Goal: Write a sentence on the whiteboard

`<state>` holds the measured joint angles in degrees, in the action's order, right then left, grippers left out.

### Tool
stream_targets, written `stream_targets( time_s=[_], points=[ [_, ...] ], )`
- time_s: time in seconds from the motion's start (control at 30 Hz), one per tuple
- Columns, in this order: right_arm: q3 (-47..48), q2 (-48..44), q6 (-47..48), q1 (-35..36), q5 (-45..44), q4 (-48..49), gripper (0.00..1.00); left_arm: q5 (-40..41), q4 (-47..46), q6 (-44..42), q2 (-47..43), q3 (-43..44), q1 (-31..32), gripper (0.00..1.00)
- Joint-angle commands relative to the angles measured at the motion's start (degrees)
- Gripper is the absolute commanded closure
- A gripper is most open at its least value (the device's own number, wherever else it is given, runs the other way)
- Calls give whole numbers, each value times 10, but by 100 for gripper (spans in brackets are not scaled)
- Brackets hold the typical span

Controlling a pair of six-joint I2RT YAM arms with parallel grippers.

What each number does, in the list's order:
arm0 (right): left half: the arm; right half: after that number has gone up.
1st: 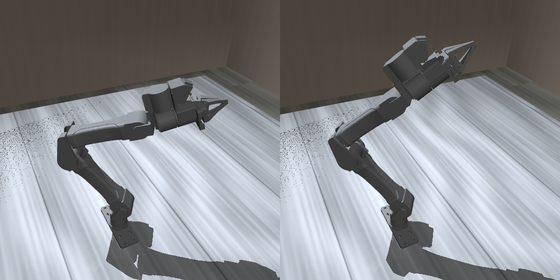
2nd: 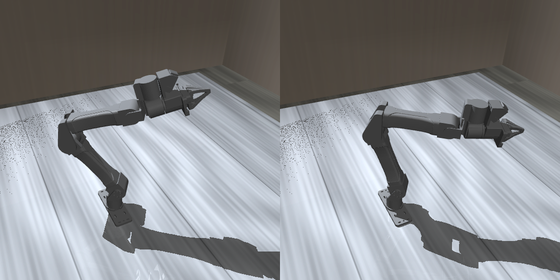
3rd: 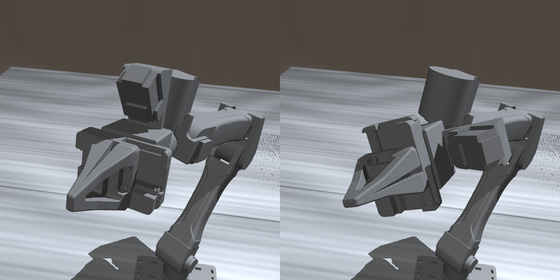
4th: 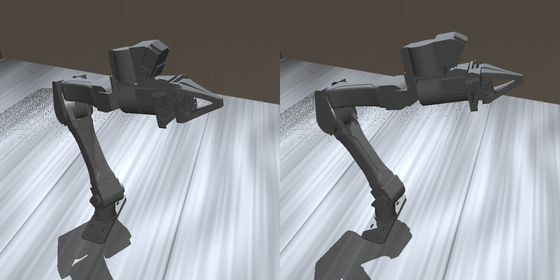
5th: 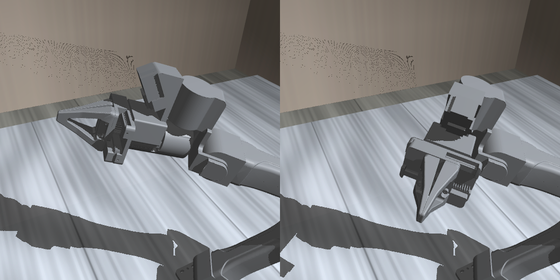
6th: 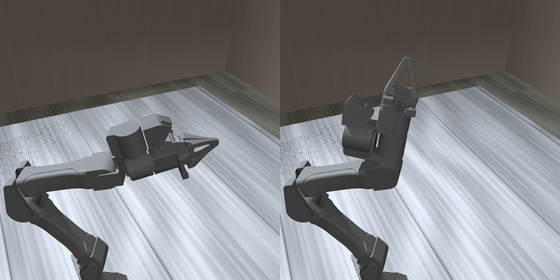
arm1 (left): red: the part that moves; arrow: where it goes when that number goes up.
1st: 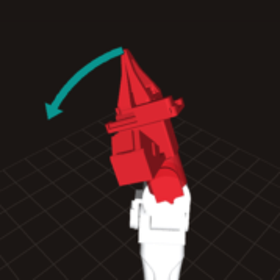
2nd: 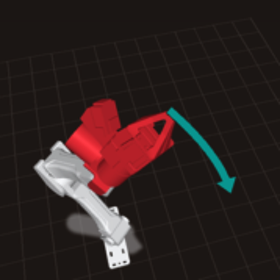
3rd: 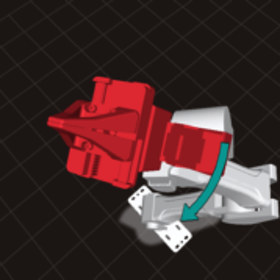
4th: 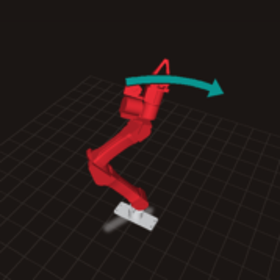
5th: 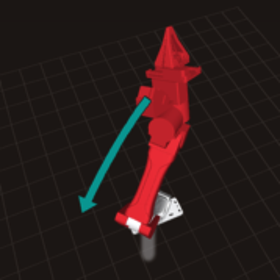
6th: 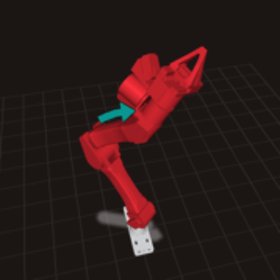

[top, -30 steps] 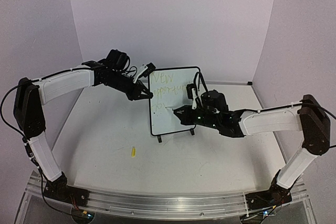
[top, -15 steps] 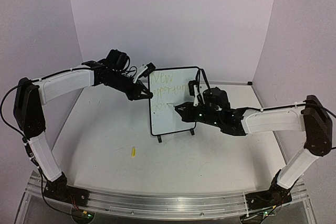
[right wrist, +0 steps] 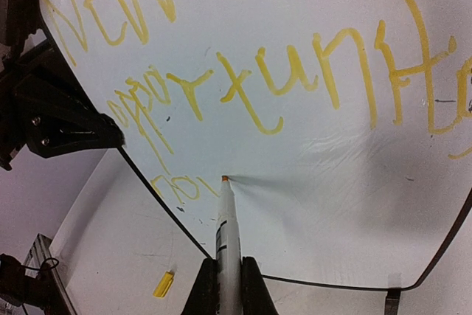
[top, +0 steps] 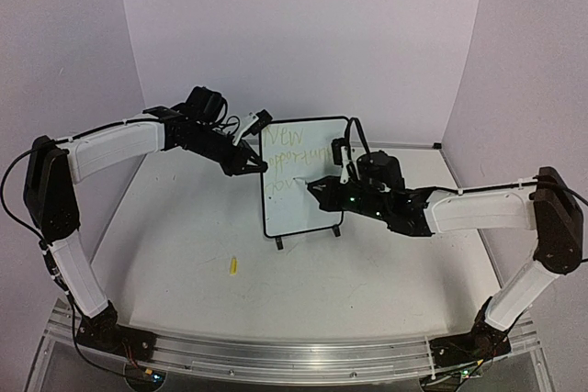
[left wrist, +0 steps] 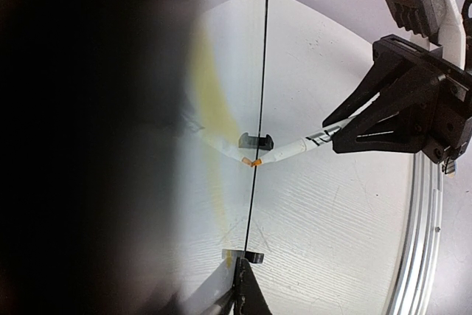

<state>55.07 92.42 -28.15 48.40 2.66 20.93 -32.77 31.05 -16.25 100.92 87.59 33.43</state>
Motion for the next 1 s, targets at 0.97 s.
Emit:
stream_targets(
  time_s=[0.97],
  points=[
    [2, -25, -5, -12, -63, 4, 100, 55, 39, -18, -9, -13, 2, 100]
  ],
)
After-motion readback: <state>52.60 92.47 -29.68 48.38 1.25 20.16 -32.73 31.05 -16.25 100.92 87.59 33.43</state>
